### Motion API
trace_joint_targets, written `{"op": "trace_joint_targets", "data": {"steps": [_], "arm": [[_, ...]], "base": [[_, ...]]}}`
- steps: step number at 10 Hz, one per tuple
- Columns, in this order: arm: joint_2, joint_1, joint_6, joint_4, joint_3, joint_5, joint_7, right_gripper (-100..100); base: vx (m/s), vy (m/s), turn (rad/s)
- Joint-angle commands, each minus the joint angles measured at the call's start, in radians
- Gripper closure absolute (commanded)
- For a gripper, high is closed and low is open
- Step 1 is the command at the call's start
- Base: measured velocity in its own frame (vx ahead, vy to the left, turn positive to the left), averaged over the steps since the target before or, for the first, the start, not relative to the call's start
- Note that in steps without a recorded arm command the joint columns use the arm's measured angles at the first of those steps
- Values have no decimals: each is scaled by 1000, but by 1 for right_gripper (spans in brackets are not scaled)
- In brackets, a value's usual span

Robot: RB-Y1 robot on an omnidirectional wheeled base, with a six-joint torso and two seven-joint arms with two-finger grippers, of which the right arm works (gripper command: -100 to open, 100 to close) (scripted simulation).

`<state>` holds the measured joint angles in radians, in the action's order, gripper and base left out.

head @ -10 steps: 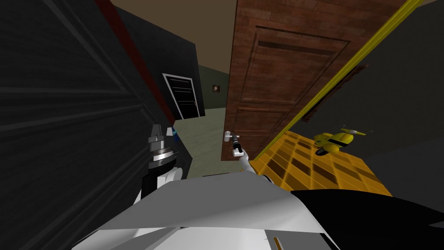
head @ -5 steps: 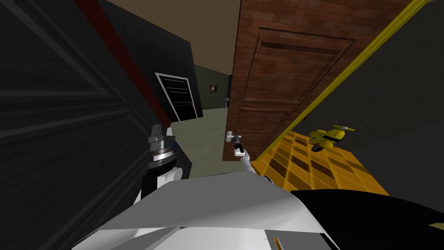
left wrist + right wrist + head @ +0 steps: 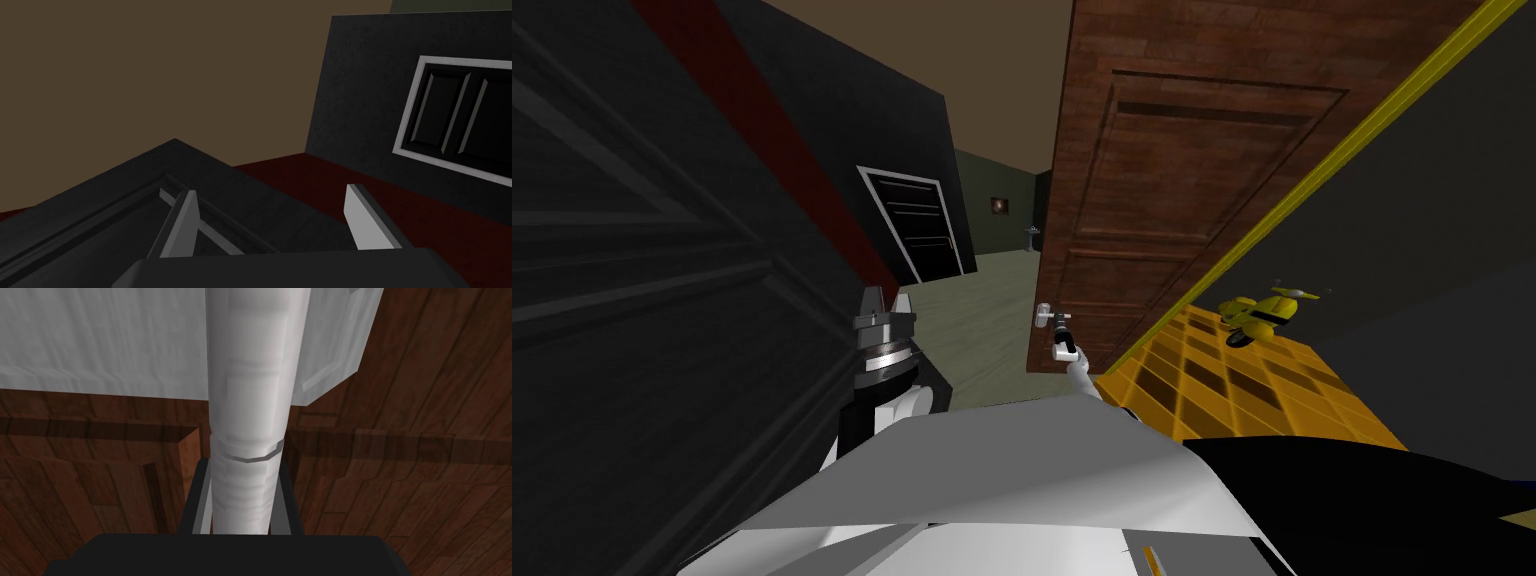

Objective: Push the door open

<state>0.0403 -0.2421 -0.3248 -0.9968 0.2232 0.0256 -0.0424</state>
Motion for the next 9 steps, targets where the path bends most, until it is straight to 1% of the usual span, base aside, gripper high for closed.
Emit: {"op": "trace_joint_targets", "data": {"steps": [1,3,5,8,9], "arm": [[-6,-14,-6,-5,25,-1,-22,100],[-24,-18,-7,-7,51,-2,-44,100],[-47,-21,-8,-10,76,-2,-64,100],[-79,-24,-9,-12,101,-2,-84,100],[-70,-18,-8,-11,100,-2,-80,100]], "base": [[217,92,-107],[203,73,-119],[200,78,-118],[163,48,-81],[71,21,-39]]}}
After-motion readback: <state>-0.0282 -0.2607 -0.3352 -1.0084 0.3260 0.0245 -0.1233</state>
